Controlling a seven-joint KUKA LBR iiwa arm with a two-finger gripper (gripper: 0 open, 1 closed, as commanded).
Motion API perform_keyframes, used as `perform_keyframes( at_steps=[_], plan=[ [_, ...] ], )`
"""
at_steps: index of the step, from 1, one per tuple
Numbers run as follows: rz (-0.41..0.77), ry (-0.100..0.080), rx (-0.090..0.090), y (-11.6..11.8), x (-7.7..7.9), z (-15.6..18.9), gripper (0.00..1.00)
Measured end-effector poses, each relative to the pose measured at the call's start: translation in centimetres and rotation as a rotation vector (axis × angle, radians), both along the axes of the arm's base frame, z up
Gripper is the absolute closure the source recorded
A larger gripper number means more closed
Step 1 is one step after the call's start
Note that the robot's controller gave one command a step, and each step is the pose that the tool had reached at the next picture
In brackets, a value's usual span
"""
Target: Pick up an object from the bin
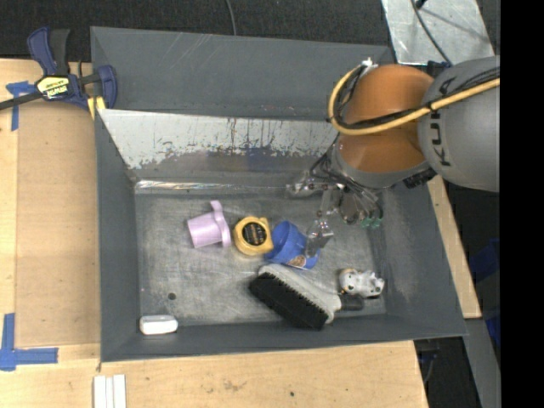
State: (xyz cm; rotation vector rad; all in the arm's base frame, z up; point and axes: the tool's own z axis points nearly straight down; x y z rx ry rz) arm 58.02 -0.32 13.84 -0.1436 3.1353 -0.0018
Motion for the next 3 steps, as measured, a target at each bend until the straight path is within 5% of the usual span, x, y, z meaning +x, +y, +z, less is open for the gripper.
perform_keyframes(
  at_steps=[1, 2, 3],
  plan=[
    [0.011, -0.005, 0.002, 3.6, 1.8, -5.6, 1.00],
    [0.011, -0.005, 0.002, 3.6, 1.8, -5.6, 1.00],
    [-0.021, -0.007, 0.001, 2.0, 2.2, 10.3, 1.00]
  ],
)
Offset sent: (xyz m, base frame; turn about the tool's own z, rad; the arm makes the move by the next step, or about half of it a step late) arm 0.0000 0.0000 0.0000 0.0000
